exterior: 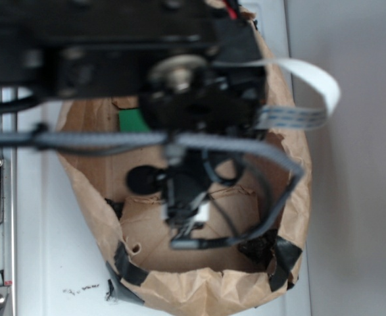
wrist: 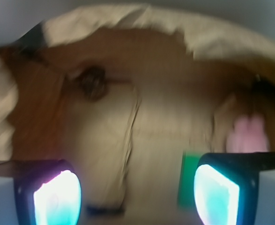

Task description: Grab the rock.

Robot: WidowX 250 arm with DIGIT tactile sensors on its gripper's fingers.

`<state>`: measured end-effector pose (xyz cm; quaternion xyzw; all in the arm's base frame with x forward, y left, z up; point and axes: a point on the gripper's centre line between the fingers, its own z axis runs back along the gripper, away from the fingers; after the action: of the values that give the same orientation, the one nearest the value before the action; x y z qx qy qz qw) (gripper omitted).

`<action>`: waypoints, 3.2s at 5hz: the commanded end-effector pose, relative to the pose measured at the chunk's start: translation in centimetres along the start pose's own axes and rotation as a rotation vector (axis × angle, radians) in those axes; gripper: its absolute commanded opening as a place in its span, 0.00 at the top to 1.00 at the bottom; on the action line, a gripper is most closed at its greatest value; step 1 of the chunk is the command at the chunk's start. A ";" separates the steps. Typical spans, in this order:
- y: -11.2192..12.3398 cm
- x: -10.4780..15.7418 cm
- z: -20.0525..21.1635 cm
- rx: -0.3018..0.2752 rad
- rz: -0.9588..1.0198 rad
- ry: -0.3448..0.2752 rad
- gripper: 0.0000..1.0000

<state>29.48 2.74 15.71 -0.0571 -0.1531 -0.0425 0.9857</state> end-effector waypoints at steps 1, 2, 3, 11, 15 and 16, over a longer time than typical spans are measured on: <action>1.9 2.0 -0.4 -0.037 -0.047 -0.067 0.00; 1.0 0.8 -1.5 -0.079 -0.106 -0.094 0.00; -0.1 0.0 -2.9 -0.085 -0.169 -0.093 0.00; -3.8 -2.2 -7.7 0.021 -0.274 -0.167 0.00; -5.7 1.6 -11.0 -0.001 -0.288 -0.156 0.00; -6.2 2.2 -10.5 -0.040 -0.293 -0.164 0.00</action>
<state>32.86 -4.80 5.52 -0.0697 -0.2161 -0.1826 0.9566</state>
